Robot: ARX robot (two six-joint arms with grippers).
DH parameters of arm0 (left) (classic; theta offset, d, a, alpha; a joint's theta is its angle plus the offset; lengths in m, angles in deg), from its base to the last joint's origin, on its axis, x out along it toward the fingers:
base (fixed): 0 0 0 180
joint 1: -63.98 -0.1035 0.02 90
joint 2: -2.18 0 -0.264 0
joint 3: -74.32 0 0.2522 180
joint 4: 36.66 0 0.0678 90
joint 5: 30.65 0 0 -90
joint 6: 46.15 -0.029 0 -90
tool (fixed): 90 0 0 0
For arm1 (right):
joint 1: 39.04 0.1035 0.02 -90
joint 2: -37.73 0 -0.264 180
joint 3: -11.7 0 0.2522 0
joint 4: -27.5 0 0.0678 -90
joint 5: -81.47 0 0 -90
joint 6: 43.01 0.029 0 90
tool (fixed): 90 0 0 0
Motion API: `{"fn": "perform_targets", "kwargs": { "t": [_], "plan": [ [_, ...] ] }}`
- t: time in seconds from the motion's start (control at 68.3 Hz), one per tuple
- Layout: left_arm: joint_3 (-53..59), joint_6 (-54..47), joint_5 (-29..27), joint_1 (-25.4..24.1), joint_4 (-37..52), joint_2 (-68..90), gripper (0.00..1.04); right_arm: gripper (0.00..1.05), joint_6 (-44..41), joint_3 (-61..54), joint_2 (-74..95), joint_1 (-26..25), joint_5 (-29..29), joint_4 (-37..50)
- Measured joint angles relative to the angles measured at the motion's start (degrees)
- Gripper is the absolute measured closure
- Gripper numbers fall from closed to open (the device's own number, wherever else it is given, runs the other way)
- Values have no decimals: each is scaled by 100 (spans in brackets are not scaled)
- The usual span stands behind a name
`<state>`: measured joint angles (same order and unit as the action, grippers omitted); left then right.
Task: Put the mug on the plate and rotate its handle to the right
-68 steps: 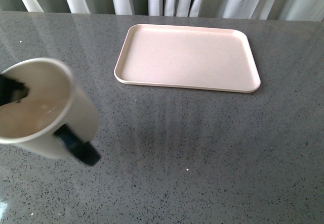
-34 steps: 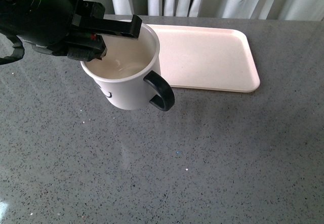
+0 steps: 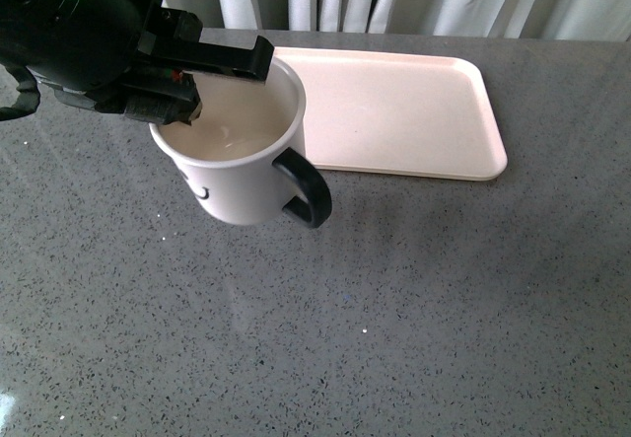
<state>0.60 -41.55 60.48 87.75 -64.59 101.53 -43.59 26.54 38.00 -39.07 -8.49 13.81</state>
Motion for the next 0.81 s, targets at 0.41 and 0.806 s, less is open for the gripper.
{"fn": "perform_targets", "kwargs": {
  "t": [0.41,0.806],
  "plan": [
    [-2677,17,101,258,-660,2026,103,9,0,0,0,0,-2,0],
    [-5287,-157,214,258,-1602,3764,103,9,0,0,0,0,-2,0]
  ]
}}
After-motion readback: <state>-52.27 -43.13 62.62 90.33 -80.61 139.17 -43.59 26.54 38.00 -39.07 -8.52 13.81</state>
